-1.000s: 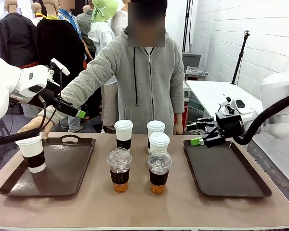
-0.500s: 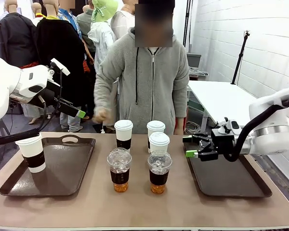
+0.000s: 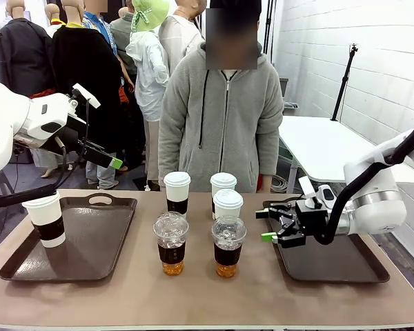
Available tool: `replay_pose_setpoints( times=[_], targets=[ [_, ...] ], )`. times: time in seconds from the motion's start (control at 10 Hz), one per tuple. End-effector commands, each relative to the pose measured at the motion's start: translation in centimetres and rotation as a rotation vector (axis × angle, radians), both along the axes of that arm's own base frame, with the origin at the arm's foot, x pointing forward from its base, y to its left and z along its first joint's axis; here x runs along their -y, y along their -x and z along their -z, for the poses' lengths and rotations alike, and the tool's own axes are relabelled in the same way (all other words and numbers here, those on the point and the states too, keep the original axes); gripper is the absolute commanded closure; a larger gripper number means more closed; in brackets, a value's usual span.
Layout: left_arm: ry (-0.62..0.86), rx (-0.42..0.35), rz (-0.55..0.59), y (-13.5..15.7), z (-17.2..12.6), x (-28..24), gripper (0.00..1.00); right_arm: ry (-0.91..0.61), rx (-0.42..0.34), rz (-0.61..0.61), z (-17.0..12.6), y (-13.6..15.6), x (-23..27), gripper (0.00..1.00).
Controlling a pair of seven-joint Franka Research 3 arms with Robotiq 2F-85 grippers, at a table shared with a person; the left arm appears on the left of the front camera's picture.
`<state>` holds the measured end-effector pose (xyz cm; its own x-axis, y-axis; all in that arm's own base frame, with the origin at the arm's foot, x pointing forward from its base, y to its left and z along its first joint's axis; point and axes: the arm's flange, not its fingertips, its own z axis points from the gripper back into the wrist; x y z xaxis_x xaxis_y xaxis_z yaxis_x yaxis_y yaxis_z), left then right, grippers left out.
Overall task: Distribute the coffee onto the tray.
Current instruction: Pick up one iced Americano and place it on the right Handle tray.
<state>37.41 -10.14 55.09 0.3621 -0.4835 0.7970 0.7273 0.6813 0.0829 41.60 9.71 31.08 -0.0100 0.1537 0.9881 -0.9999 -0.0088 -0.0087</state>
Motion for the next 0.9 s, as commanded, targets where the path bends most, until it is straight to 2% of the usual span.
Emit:
replay_pose_setpoints(
  times=[0.0, 0.2, 0.3, 0.7, 0.8],
  targets=[
    [0.000, -0.002, -0.005, -0.1, 0.0, -0.1, 0.00, -0.014, 0.028, 0.030, 0.9, -0.6, 0.0, 0.00],
    [0.000, -0.002, -0.005, -0.1, 0.0, -0.1, 0.00, 0.030, 0.025, 0.078, 0.3, -0.1, 0.6, 0.00],
    [0.000, -0.002, -0.005, -0.1, 0.0, -0.1, 0.00, 0.008, 0.001, 0.015, 0.9, -0.2, 0.6, 0.00],
    [0.000, -0.002, -0.005, -0.1, 0.0, -0.1, 0.00, 0.017, 0.005, 0.025, 0.8, -0.3, 0.8, 0.00],
    [0.000, -0.002, -0.005, -0.1, 0.0, -0.1, 0.00, -0.003, 0.010, 0.025, 1.6, -0.5, 0.4, 0.00]
  ],
)
